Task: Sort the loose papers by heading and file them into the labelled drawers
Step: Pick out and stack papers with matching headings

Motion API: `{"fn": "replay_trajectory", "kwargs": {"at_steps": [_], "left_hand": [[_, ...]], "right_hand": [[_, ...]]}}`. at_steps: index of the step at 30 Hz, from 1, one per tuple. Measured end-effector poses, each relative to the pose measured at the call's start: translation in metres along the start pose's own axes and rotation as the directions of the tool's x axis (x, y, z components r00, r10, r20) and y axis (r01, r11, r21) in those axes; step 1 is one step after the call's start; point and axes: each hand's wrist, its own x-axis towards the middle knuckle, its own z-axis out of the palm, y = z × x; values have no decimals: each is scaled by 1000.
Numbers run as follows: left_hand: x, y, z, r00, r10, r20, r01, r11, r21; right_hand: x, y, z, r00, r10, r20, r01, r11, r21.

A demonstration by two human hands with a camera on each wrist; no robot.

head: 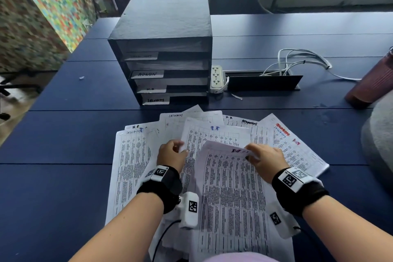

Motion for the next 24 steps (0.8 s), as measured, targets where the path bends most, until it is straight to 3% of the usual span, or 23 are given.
{"fn": "replay_trajectory", "kwargs": {"at_steps": [3, 8, 12, 15, 17, 20, 24], "left_hand": [[-7, 4, -1, 1000, 23, -22, -25, 995, -99], [-12, 5, 0, 990, 140, 19, -141, 984, 112], [-21, 5, 1, 972, 220, 78, -228, 966, 119], [-29, 9, -2, 971, 196, 134, -213, 969, 124], [-28, 13, -9, 979, 183, 90, -191, 976, 101], [-20, 23, -30, 980, 185, -73, -184, 983, 13], [-1, 49, -67, 925, 218, -310, -269, 954, -133]], "right_hand": [[-1, 1, 2, 1000, 0, 7, 0, 1000, 1], [-3, -1, 2, 1000, -7, 7, 7, 1000, -19], [-3, -1, 3, 1000, -11, -10, 10, 1000, -6], [-3, -1, 2, 1000, -4, -30, 4, 1000, 11], [-3, -1, 0, 999, 9, -51, -7, 1000, 25], [-5, 0, -1, 999, -5, -49, 6, 1000, 22], [-6, 1, -2, 999, -25, -48, 26, 1000, 15]]}}
